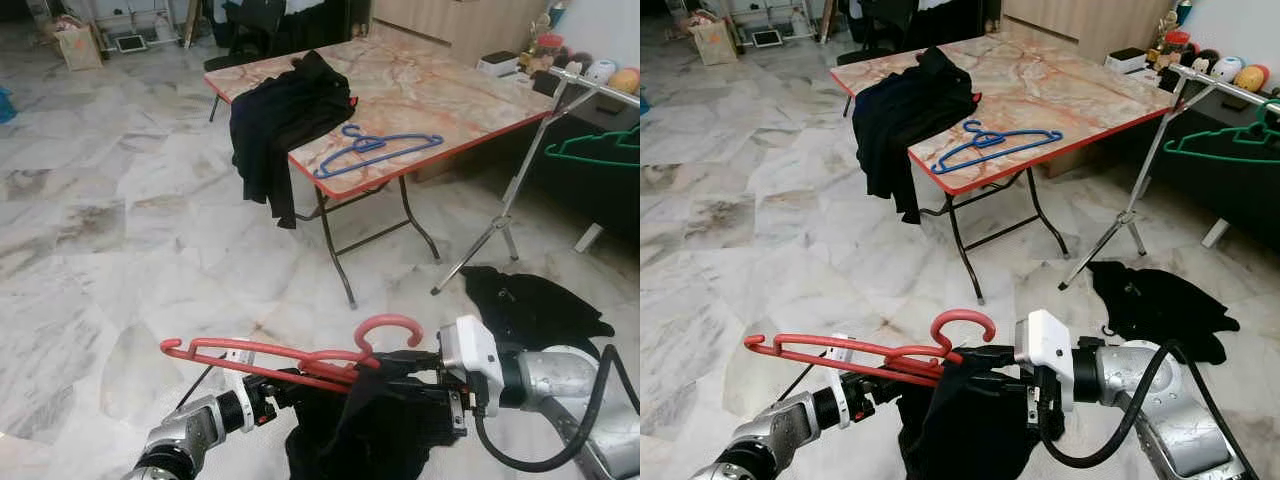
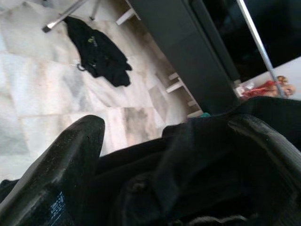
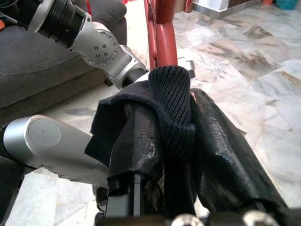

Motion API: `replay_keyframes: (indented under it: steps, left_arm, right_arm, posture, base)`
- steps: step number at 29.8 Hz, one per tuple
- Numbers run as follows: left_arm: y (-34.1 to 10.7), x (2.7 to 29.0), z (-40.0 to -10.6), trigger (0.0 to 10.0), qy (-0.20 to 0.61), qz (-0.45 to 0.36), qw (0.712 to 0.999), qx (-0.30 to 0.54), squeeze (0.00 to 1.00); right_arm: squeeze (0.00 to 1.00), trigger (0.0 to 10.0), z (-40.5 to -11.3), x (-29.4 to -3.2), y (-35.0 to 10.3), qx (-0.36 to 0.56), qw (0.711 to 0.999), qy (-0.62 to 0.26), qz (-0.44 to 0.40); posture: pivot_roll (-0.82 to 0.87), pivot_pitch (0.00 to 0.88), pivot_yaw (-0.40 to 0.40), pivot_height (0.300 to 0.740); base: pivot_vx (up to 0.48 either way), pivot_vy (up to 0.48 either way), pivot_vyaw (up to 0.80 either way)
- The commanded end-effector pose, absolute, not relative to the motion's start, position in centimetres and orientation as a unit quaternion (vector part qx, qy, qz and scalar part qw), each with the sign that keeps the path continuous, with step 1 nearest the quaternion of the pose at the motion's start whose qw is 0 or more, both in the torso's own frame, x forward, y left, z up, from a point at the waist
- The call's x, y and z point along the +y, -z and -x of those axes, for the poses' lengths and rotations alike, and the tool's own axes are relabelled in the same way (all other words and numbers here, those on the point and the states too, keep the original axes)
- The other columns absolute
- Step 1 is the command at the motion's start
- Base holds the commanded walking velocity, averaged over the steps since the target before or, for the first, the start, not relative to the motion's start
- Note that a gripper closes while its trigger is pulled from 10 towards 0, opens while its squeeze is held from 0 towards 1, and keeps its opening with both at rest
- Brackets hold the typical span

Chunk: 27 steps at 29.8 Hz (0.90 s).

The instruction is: Hang hanger

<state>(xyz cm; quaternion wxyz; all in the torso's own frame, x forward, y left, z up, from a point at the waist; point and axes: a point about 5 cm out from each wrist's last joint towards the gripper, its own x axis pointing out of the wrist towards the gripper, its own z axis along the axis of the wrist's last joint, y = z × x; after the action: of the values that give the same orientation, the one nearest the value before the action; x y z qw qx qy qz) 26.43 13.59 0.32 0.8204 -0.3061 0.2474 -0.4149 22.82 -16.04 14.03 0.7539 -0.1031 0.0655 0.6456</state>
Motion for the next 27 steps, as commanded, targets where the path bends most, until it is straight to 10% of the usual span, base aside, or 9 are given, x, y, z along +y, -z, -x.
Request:
replay_keyframes:
  steps: [1,27]
  left_arm:
    - [-0.5,13.7,-26.3,10.0,0.430,0.308,0.813,0.244,0.00]
    - [0.4,14.1,-26.4,10.0,0.414,0.157,0.850,0.286,0.00]
  right_arm:
    - [0.00,10.0,-22.9,-16.0,-15.1,0.043,0.754,-0.647,0.110]
    - [0.00,10.0,-23.0,-16.3,-15.7,0.045,0.751,-0.649,0.115]
  posture:
    - [-0.07,0.000,0.000,0.740]
    - [-0.08,0.000,-0.012,0.740]
  base:
    - [0.000,0.000,0.00]
    - [0.000,0.000,0.00]
